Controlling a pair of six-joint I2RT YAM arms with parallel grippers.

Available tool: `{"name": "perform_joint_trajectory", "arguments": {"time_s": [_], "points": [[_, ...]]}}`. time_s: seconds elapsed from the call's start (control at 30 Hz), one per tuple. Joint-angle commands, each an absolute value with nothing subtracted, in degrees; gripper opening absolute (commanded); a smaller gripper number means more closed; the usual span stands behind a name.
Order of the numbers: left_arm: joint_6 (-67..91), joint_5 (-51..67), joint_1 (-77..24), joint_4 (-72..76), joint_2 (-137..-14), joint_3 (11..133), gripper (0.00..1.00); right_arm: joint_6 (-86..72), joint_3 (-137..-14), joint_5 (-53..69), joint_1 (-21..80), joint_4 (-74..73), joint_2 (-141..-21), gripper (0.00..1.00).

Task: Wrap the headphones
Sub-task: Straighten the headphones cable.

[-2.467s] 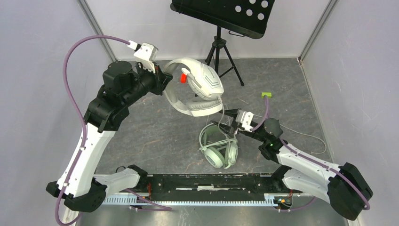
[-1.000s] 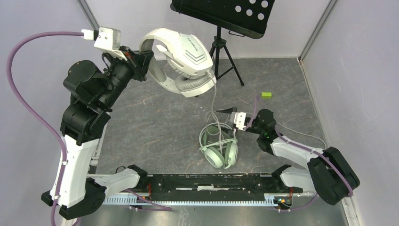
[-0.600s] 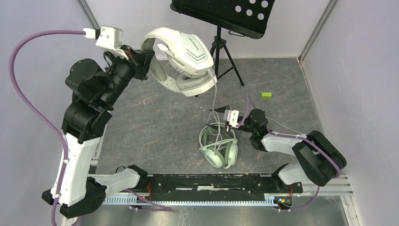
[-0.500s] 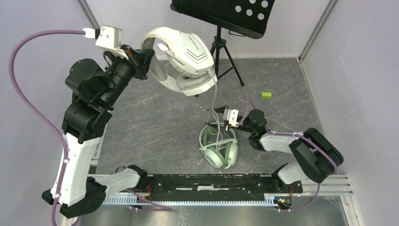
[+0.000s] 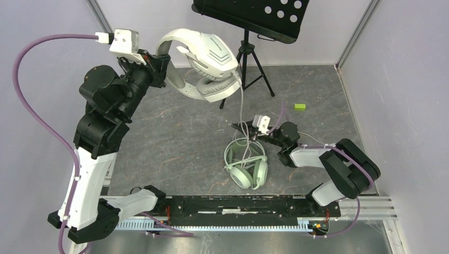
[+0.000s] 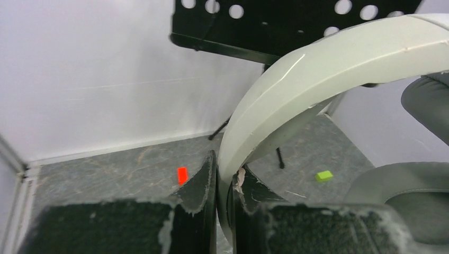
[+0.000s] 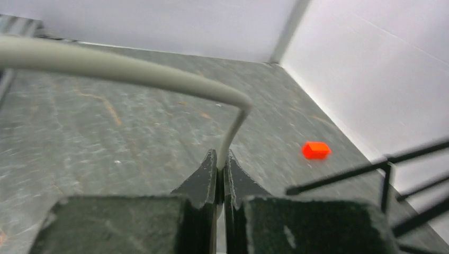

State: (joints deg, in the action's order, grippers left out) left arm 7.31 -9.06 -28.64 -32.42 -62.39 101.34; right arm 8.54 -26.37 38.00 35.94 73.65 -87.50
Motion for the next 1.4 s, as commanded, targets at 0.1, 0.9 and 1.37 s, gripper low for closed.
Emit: {"name": "perform_joint_trajectory", "arguments": {"time_s": [0.1, 0.9, 1.37], "points": [[-0.77, -27.58, -28.63, -27.77, -63.03, 106.13, 0.02, 6.39, -24.65, 22.68, 18.67, 66.53, -76.69, 0.00], [-14.62, -44.33, -20.89, -24.45, -67.19, 104.48, 0.02, 5.17, -35.85, -21.37, -25.38, 16.72, -60.60, 0.00], [-5.32, -38.07, -2.95, -36.35, -70.24, 111.10, 0.02, 1.91, -35.66, -25.15, -28.12, 15.44, -63.43, 0.00]]}}
